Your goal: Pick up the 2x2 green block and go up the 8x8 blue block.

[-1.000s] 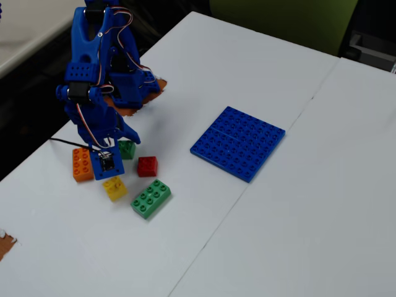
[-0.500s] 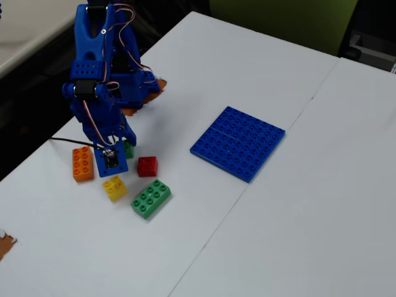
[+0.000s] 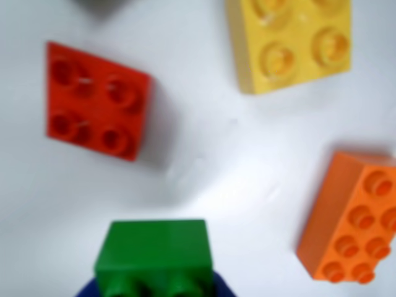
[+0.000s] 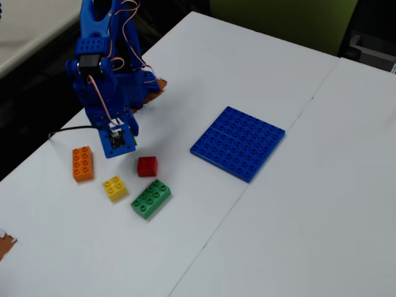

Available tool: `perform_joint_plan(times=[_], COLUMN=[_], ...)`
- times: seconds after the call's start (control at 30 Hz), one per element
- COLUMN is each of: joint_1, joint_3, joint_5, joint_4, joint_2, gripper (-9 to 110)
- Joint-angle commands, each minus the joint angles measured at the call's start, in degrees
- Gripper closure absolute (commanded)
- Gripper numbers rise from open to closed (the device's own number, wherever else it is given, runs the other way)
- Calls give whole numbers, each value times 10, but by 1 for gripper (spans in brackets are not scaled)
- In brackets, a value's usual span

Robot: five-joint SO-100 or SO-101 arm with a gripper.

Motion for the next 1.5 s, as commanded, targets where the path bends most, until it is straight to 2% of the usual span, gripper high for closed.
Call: perform_joint_plan(times=[0.0, 0.13, 0.27, 0.47, 0.73, 1.1, 1.47], joint_1=[-71, -136, -230, -365, -500, -520, -496], joint_3=[-81, -263, -287, -315, -575, -802, -765], joint_5=[18, 6, 86, 55, 127, 138, 159], joint_4=[82, 255, 257, 256, 257, 257, 259], joint_2=[62, 33, 68, 69, -124, -386, -426], gripper=[96, 101, 101, 101, 101, 101, 101])
